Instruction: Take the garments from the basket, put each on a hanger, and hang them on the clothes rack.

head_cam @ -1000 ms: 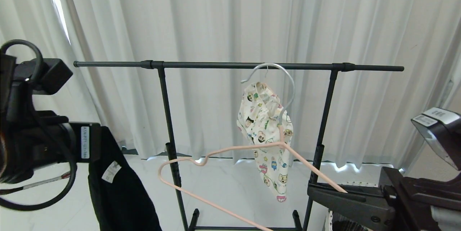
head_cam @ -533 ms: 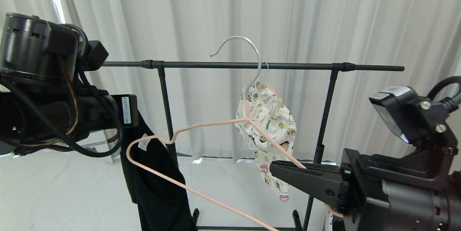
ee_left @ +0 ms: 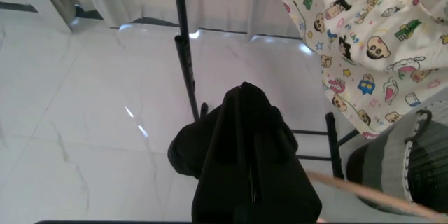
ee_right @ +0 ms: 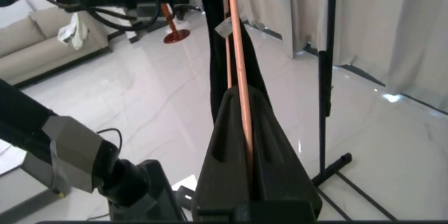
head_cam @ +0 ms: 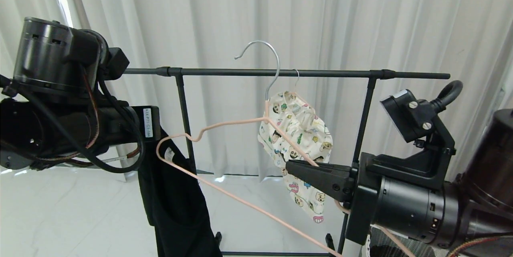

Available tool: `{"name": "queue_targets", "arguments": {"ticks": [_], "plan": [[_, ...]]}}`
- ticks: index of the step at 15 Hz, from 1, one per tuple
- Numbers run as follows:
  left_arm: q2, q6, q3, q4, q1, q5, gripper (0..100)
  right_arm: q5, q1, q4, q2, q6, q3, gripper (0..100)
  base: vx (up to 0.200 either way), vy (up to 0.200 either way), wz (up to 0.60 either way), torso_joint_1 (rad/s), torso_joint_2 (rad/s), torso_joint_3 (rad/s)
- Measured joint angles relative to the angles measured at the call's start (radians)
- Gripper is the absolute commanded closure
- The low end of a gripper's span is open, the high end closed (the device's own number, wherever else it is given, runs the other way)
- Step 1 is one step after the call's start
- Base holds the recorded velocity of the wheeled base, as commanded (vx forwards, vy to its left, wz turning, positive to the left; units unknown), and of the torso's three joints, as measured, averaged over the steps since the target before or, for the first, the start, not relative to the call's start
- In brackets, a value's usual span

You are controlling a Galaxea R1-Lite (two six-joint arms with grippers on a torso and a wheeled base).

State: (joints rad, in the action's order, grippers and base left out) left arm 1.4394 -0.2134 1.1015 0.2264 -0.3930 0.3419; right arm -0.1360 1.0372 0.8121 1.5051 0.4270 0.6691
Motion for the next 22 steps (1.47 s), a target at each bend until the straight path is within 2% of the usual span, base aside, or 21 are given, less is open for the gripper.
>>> {"name": "queue_targets", "arguments": {"ticks": [3,9,15,22], "plan": [[0.007,-0.035,-0.001,-0.015,-0.013,0.043,100,0.015,-0.006,0.0,0.02,0.0,0.024,100,0.0,0.0,0.0,0.0,0.0,0.0],[0.011,-0.071,0.013,-0.015,-0.089,0.045,100,0.011,0.002,0.0,0.045,0.001,0.074,100,0.0,0.0,0.0,0.0,0.0,0.0],[0.013,-0.069,0.059,-0.015,-0.086,0.044,100,0.011,0.018,0.001,0.032,0.001,0.033,100,0.0,0.0,0.0,0.0,0.0,0.0],[0.009,-0.067,0.081,-0.014,-0.112,0.043,100,-0.008,0.004,0.03,0.026,0.002,0.062,100,0.0,0.0,0.0,0.0,0.0,0.0]]}}
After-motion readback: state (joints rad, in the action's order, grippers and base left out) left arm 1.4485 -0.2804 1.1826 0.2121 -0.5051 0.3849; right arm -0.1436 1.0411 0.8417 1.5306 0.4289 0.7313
